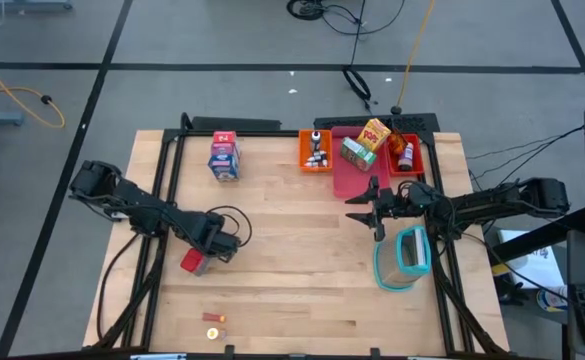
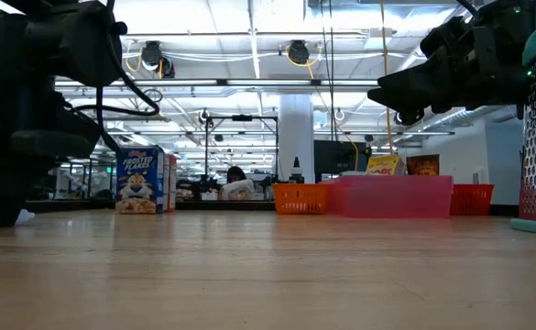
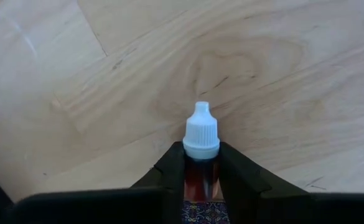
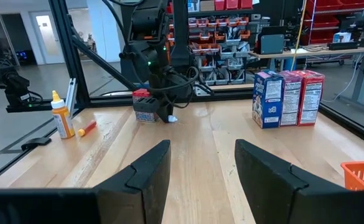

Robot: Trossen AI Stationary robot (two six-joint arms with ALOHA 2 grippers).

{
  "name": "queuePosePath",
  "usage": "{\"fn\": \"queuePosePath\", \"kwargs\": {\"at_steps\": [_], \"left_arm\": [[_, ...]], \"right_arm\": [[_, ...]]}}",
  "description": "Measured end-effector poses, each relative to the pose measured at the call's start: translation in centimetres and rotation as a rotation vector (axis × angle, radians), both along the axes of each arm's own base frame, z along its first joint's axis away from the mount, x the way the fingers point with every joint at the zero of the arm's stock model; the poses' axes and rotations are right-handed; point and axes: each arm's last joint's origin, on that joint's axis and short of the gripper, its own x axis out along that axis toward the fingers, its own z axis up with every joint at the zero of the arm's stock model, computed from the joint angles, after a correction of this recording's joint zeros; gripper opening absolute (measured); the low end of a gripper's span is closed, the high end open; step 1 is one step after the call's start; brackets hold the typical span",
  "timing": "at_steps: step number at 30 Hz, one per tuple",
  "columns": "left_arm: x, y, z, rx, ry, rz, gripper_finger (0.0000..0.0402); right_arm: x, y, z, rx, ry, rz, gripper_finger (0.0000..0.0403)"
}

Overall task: Pick & Place Kitchen Items
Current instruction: Put the small orange food coloring bottle into the orange bin

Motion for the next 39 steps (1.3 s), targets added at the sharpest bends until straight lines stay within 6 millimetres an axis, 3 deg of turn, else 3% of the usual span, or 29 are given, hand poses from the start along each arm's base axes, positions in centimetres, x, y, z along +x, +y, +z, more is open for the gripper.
{"fn": "queuePosePath", "kwargs": {"at_steps": [3,12,20,39], "left_arm": [[0.0,0.0,0.0,0.005,-0.002,-0.006,0.0042],[-0.3,0.2,1.0,0.021,-0.059,-0.04,0.0042],[0.0,0.8,3.1,0.182,-0.272,-0.156,0.0042],[5.6,0.3,7.9,0.525,-0.918,-0.648,0.0055]], "right_arm": [[0.0,0.0,0.0,0.0,0.001,0.0,0.0171],[0.0,0.0,0.0,0.001,0.002,0.0,0.0171],[0.0,0.0,0.0,0.001,0.005,-0.005,0.0171],[0.0,0.0,0.0,0.001,0.0,-0.008,0.0171]]}}
